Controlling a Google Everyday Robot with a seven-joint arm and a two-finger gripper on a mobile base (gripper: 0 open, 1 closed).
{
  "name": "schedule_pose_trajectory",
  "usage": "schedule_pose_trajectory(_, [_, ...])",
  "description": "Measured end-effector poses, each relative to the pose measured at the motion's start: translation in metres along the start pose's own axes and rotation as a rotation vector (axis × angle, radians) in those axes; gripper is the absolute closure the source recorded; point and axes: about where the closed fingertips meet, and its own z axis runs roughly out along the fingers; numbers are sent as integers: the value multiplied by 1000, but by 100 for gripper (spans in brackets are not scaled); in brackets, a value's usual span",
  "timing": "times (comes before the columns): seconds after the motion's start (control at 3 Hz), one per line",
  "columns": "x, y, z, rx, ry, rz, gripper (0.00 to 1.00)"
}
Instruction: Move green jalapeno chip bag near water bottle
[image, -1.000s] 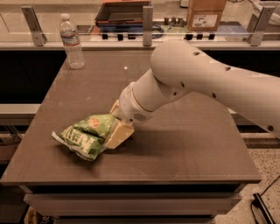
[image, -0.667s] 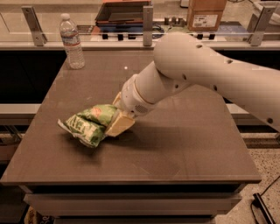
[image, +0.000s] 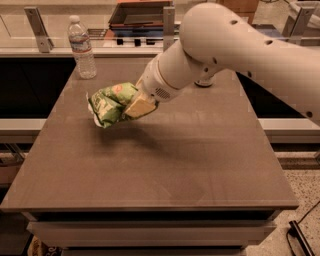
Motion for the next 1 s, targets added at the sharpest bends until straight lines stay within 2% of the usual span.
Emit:
schedule_pose_trajectory(0.67, [-21, -86, -14, 105, 66, 23, 100])
schedule_pose_trajectory(1.0, [-22, -126, -13, 140, 118, 21, 100])
